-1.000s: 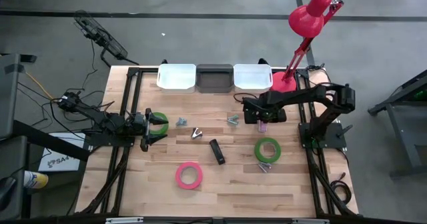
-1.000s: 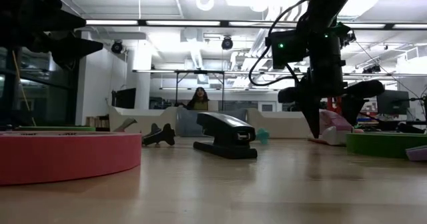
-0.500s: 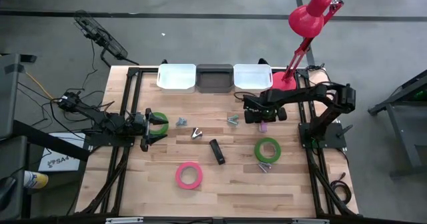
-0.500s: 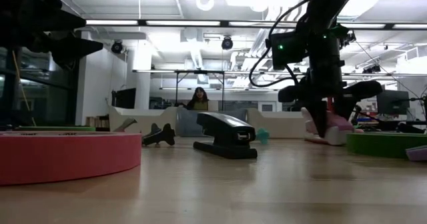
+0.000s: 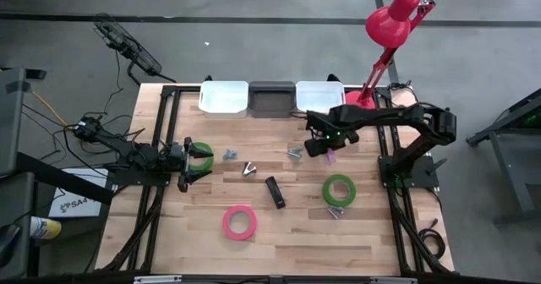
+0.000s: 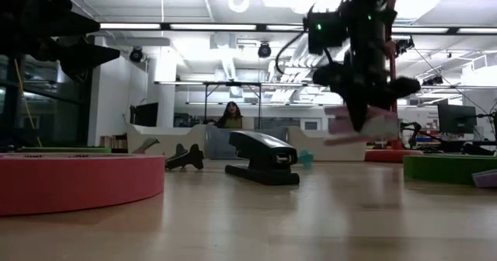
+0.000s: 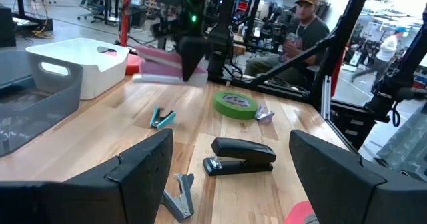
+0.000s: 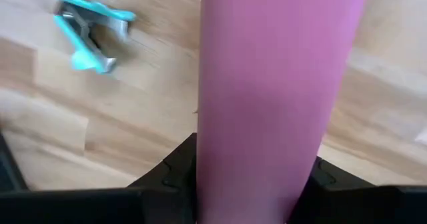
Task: Pick and place Stapler, Stapler remover, tape
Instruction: Put the pink stapler into the right white bin
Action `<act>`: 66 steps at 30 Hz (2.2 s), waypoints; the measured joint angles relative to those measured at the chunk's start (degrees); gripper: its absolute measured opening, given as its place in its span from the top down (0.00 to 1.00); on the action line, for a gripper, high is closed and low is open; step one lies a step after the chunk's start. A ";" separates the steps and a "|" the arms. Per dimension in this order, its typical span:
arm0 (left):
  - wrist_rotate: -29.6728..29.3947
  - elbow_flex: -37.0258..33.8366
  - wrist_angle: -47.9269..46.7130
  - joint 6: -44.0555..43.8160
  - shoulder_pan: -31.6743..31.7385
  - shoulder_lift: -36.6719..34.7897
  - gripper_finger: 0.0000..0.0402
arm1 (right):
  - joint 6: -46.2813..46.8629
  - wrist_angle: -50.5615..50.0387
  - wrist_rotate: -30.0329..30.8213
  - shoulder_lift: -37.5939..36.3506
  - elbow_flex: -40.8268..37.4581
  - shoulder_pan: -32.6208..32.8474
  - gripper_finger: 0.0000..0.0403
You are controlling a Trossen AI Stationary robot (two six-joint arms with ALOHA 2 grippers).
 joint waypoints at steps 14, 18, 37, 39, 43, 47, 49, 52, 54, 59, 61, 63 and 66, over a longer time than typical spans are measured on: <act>-0.01 0.01 0.02 -0.02 0.00 0.02 0.26 | -35.11 -15.91 8.46 -0.35 17.37 -9.55 0.66; -0.01 -0.01 0.01 0.00 0.00 0.00 0.26 | -47.26 -16.94 10.68 -0.35 18.67 -13.27 0.66; -0.02 0.00 0.02 0.01 0.00 0.00 0.26 | -94.24 -6.08 18.68 0.51 18.55 -17.93 0.66; -0.02 0.01 0.02 -0.01 0.00 0.01 0.26 | -96.16 -5.91 18.75 1.42 18.55 -18.54 0.66; -0.02 0.00 0.02 -0.02 0.00 0.00 0.26 | -96.89 -3.55 20.32 4.19 18.52 -20.37 0.66; -0.02 0.02 0.01 0.00 0.00 0.00 0.26 | -96.87 0.57 21.16 6.56 18.48 -22.41 0.66; -0.02 -0.01 0.01 -0.02 0.00 0.00 0.26 | -96.89 1.31 21.42 7.97 18.48 -23.13 0.66; -0.02 0.01 0.00 -0.01 0.00 0.02 0.26 | -97.52 2.74 21.50 10.08 18.48 -24.19 0.66; -0.02 0.02 0.00 -0.02 0.00 0.02 0.26 | -99.03 4.21 21.05 11.30 18.48 -24.82 0.66; -0.01 -0.01 0.00 -0.02 0.00 0.00 0.26 | -100.28 7.71 21.16 13.86 18.48 -26.38 0.66; -0.02 0.01 0.00 -0.02 -0.01 0.02 0.26 | -100.32 7.72 21.13 14.47 18.48 -27.05 0.66; -0.01 -0.01 0.00 0.00 0.00 0.02 0.26 | -100.32 7.75 20.82 15.13 18.48 -27.52 0.66; -0.02 0.01 0.00 -0.02 0.00 0.00 0.26 | -100.33 8.01 18.99 15.91 18.48 -28.27 0.66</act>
